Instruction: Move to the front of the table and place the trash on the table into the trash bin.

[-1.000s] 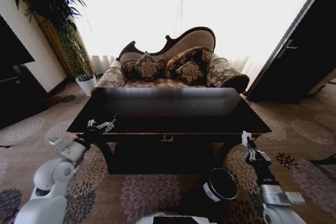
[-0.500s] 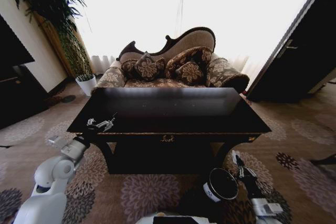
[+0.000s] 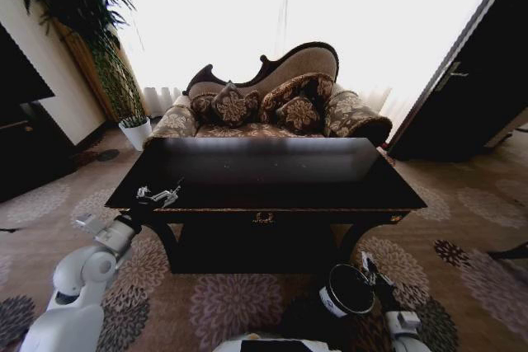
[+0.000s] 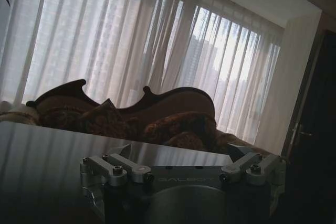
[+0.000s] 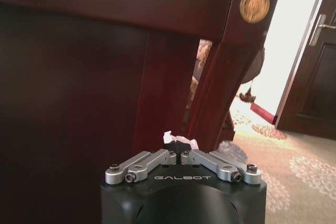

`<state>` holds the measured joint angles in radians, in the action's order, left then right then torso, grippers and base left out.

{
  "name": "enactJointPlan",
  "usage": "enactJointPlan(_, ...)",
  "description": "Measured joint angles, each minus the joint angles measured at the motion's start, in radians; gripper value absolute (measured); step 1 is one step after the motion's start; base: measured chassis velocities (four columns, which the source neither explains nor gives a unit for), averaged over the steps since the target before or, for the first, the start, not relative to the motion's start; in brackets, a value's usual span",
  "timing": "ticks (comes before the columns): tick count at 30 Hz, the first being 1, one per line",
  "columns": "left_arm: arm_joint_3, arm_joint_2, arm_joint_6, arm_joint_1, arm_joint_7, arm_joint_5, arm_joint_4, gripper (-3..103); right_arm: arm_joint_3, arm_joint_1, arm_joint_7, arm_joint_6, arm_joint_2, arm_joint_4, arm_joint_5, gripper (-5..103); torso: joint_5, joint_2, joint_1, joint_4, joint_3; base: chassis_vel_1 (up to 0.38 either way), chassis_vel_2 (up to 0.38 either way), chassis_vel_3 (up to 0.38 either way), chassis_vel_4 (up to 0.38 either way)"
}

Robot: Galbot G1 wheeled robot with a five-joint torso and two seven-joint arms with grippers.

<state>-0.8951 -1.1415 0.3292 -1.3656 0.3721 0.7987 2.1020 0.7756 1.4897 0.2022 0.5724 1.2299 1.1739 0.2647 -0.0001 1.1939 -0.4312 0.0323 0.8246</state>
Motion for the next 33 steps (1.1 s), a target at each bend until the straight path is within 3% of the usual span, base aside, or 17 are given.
enactJointPlan(7,-0.003,-0.007,-0.004,-0.016,0.005,-0.003,0.01,100,-0.009,-0.046,-0.016,-0.013,0.003,-0.125,-0.06,0,0.0,0.0,0.0,0.0,0.0,0.0,0.0,0.0,0.0)
enactJointPlan(23,-0.006,-0.004,-0.006,-0.021,0.008,-0.008,0.006,100,-0.029,-0.065,-0.038,-0.028,0.008,-0.14,-0.073,-3,0.0,0.0,0.0,0.0,0.0,0.0,0.0,0.0,0.0)
enactJointPlan(27,-0.006,-0.001,-0.006,-0.019,0.008,-0.008,0.002,100,-0.029,-0.065,-0.037,-0.03,0.004,-0.142,-0.073,7,0.0,0.0,0.0,0.0,0.0,0.0,0.0,0.0,0.0)
enactJointPlan(33,0.002,-0.002,-0.006,-0.014,0.008,-0.011,-0.002,100,-0.027,-0.059,-0.033,-0.031,-0.001,-0.143,-0.073,33,0.0,0.0,0.0,0.0,0.0,0.0,0.0,0.0,0.0)
